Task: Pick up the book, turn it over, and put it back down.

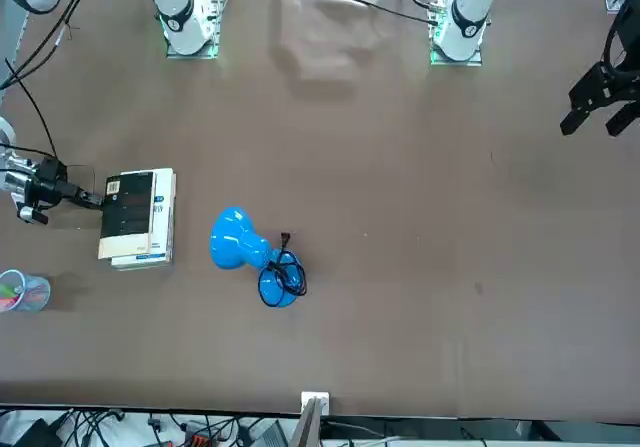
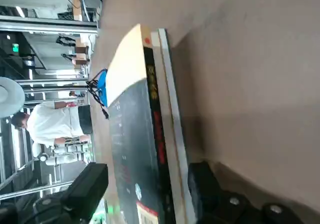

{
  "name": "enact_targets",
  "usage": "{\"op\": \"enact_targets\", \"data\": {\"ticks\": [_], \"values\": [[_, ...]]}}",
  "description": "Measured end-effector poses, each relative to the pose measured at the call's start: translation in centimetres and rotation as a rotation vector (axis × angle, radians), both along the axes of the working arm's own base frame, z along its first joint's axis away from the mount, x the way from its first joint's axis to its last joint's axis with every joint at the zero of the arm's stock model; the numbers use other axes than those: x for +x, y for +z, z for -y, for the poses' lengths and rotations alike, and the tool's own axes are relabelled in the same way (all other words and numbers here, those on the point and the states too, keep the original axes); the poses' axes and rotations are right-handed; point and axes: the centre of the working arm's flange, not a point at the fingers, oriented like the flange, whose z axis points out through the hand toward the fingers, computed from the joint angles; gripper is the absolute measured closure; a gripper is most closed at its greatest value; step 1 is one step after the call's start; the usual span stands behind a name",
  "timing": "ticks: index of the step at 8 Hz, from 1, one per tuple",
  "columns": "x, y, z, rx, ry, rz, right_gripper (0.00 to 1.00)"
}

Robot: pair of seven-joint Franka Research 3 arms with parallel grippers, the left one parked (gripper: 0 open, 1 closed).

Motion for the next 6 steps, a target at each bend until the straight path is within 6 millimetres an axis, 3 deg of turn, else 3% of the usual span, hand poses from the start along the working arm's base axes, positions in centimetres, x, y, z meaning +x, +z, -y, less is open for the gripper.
{"op": "enact_targets", "data": {"ticks": [4,6], "values": [[0.73,-0.61,-1.22,0.029,0.001,0.01,0.13],[0.77,-0.58,-1.25,0.03,0.002,0.012,0.26]]}}
